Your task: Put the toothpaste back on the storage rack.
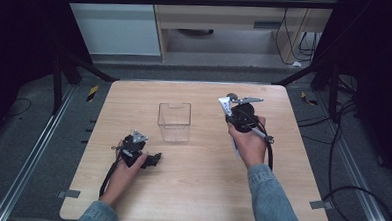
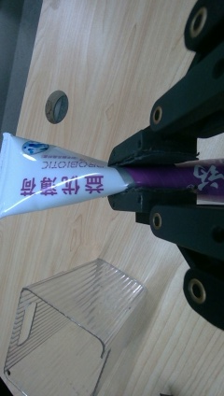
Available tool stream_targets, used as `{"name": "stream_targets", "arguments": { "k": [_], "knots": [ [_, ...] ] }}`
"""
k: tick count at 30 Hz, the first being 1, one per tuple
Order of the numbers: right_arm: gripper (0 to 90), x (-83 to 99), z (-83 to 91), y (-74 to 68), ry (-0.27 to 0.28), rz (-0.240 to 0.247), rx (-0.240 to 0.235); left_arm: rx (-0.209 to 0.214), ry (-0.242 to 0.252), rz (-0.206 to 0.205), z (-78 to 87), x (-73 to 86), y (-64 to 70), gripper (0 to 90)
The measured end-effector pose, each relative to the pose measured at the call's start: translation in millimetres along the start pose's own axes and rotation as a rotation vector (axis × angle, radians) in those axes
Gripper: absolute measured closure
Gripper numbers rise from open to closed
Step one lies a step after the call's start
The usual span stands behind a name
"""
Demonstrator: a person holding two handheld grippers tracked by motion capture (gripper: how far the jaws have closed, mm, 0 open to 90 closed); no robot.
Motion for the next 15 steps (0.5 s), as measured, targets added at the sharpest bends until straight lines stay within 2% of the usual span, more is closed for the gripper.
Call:
{"name": "stream_targets", "arguments": {
  "k": [8,15],
  "knots": [
    [78.4,-4.8,1.2,-4.3,0.014,0.017,-0.002,0.0,0.0,0.0,0.0,0.0,0.0,0.0],
    [78.4,-11.1,5.0,-8.0,0.033,0.012,-0.01,0.0,0.0,0.0,0.0,0.0,0.0,0.0]
  ]
}}
Point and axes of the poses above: each handheld gripper's, and its own axes: z roughly backward along the jaws, x roughly out of its underside, y roughly to its right, the point moved 2 cm from there along -z, roughly forward along the jaws, and after that the axes turned 5 degrees about -y, right-handed, at the moved point
